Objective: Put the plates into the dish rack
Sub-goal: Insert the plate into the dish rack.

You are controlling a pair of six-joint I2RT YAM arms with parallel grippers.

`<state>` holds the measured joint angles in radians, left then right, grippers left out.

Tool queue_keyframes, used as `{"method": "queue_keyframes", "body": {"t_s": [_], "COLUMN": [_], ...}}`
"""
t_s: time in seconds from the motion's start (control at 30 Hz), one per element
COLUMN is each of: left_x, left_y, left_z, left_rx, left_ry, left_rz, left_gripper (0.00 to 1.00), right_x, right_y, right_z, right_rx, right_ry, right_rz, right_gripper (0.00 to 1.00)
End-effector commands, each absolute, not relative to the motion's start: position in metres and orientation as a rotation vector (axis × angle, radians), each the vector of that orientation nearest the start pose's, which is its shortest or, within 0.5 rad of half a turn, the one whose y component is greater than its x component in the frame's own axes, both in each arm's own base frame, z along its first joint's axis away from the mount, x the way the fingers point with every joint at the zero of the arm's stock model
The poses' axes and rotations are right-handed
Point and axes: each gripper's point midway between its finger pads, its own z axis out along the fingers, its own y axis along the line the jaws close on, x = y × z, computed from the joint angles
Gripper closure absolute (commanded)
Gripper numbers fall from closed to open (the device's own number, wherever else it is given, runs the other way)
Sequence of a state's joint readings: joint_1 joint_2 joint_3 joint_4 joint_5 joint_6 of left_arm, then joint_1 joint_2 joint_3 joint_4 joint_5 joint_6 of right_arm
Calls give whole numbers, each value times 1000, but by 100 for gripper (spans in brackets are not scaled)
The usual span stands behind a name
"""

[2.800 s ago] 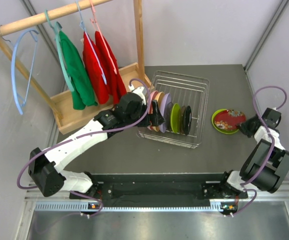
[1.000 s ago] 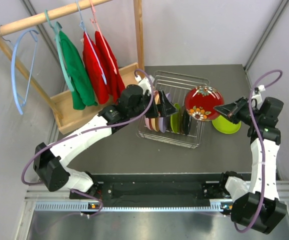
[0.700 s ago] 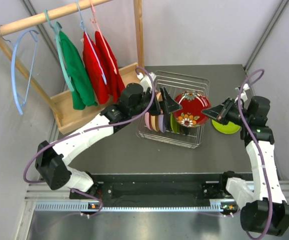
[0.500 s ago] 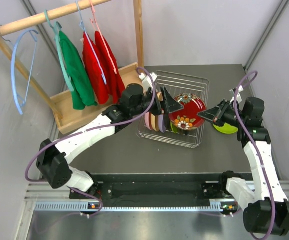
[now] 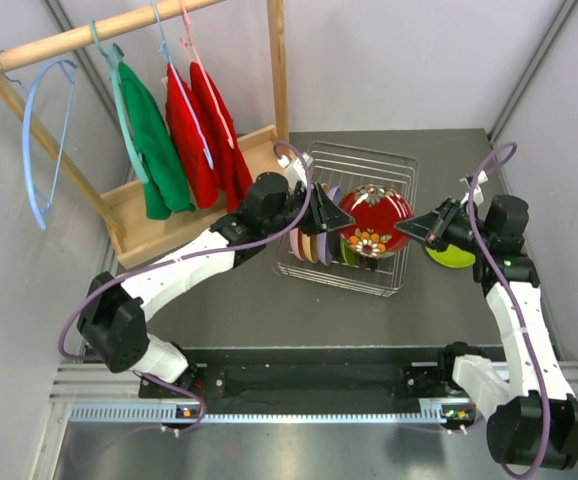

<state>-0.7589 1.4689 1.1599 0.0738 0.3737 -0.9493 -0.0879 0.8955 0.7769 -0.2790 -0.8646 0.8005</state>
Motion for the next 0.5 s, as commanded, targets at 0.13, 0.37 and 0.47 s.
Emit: {"method": "queue_keyframes", "body": {"t_s": [0.13, 0.37, 0.47], "left_x": [246, 256, 261], "left_y": [-405, -411, -406], "left_z": [324, 322, 309], "left_rx": [236, 239, 231], "left_ry": [1947, 2001, 2086], "left_rz": [-1652, -1424, -1230], "left_gripper": [100, 100, 100], "right_x": [262, 262, 264], "right_y": [136, 120, 96], "right_z": [268, 243, 236], "right_rx": [221, 296, 361], "right_ry": [1989, 2092, 2155], "right_rz": [1313, 1141, 911], "right_gripper": [100, 78, 63]}}
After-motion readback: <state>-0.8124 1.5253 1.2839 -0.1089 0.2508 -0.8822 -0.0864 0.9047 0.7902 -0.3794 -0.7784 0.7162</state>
